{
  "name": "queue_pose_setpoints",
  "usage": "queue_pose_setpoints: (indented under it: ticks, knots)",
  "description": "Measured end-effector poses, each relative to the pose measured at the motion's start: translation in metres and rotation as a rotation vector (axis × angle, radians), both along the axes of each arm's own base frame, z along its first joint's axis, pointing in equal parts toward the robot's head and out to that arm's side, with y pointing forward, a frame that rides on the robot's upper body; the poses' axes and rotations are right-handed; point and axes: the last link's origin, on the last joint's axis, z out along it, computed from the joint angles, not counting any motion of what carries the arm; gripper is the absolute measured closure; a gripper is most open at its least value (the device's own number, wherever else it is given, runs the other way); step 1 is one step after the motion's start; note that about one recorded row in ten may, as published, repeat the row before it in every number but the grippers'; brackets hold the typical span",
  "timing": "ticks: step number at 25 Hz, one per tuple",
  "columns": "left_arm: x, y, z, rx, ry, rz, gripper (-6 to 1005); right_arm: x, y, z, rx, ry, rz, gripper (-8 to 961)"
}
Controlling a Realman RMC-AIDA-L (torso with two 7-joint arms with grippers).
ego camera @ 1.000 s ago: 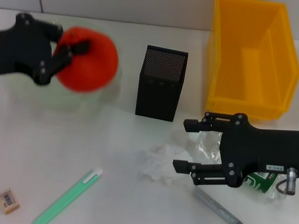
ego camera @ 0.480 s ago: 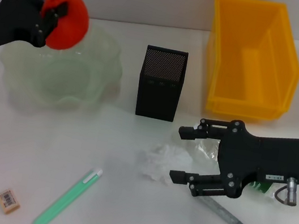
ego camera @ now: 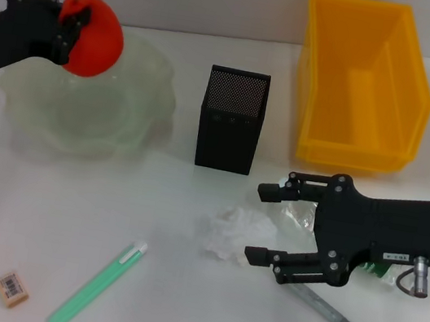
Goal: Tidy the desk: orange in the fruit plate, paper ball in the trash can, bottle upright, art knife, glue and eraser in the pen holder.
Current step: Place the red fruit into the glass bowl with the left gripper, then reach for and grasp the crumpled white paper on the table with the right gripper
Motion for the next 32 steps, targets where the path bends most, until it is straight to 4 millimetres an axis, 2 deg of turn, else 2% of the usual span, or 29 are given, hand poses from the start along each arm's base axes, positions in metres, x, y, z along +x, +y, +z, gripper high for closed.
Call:
queue_pose_setpoints:
  ticks: [15,22,27,32]
  knots:
    - [-0.0054,0.0017,-0.0072,0.0,0.021,0.028,859,0.0005,0.001,0.0032,0.013,-0.002,0.001,214]
    - [-0.0043,0.0028,-0.0089,-0.004,0.028,0.026,647,0.0004,0.001,0.0031,0.013,-0.002,0.002,216]
    - [-0.0043,0.0027,-0.0099,-0.009,0.035,0.025,417,0.0008,0.0007,0.0029,0.012,-0.002,0.0,217]
    - [-0.004,0.0014,-0.0076,-0.015,0.015,0.028,312,0.0021,0.0005,0.0031,0.013,-0.001,-0.006,217]
